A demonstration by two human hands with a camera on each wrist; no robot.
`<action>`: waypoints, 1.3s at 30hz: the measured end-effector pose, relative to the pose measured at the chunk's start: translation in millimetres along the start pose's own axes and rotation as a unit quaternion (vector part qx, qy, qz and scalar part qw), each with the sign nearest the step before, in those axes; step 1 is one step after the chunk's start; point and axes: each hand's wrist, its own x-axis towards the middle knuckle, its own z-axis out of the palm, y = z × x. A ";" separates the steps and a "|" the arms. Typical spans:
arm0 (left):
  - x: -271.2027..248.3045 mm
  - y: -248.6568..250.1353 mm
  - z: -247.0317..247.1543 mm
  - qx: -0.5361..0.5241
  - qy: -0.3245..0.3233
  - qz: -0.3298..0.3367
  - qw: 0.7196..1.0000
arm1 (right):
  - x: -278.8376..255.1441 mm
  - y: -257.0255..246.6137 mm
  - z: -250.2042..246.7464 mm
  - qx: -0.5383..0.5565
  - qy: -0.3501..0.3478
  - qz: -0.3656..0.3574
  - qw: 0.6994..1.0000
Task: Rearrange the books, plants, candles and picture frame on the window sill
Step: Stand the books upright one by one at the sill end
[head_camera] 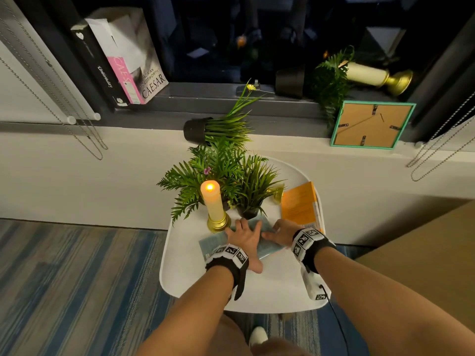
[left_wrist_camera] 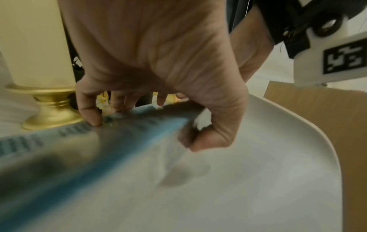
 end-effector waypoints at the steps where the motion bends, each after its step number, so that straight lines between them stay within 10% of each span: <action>1: -0.3 4.4 0.8 -0.014 -0.003 -0.006 1.000 | -1.0 1.4 -1.7 0.041 -0.011 -0.001 0.999; 6: -12.8 24.8 -26.5 -0.115 0.027 -0.049 0.992 | -9.8 2.3 -11.3 0.244 -0.030 0.030 0.969; 13: -30.0 13.5 -49.7 -0.239 0.048 0.086 0.966 | -46.7 -3.8 -68.7 0.226 -0.041 0.006 0.973; 23: -79.7 -41.8 -159.9 -0.399 0.233 0.177 0.869 | -133.9 -46.3 -207.3 0.088 -0.103 -0.239 0.962; 39: -69.2 -222.5 -293.3 -0.386 0.376 0.102 0.836 | -129.1 -259.5 -305.4 0.057 0.233 -0.407 0.882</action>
